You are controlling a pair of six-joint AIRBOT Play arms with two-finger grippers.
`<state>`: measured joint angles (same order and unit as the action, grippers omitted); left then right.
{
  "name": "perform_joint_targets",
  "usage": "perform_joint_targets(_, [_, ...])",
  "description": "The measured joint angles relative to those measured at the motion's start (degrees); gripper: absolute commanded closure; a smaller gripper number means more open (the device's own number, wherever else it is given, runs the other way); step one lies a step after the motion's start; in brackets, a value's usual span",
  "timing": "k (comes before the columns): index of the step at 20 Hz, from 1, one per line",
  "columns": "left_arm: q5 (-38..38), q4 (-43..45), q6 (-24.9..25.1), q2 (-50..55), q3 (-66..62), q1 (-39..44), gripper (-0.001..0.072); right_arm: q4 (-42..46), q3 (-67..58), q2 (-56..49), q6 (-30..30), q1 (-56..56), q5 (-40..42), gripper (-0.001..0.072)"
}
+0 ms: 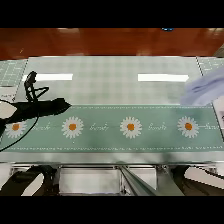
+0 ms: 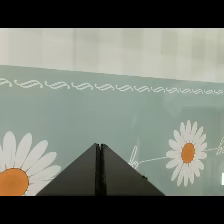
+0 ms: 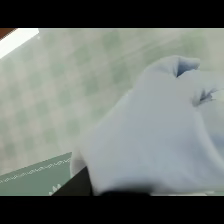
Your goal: Fold the shirts.
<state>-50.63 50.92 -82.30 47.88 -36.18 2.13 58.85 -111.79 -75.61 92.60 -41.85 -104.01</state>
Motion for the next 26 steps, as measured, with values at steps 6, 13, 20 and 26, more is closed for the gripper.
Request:
perform_joint_targets(6, [3.2,0.0,0.0,0.0,0.0,0.0,0.0688,7.8,17.3,11.2,-0.3,-12.0,-1.8,0.0693])
perform_joint_targets(13, [6.9,0.0,0.2,0.2,0.0,0.0,0.0688,28.2,45.5,27.8,-0.3,-25.5,-2.0,0.0616])
perform_joint_targets(20, [8.7,-0.4,0.7,3.0,-0.1,0.0,0.0688,38.8,55.1,32.1,1.8,-27.8,-2.2,0.0332])
perform_joint_targets(26, [9.7,-1.6,4.2,8.4,-9.2,-0.1,0.0688,29.1,49.8,27.1,2.8,-27.6,-1.6,0.0689])
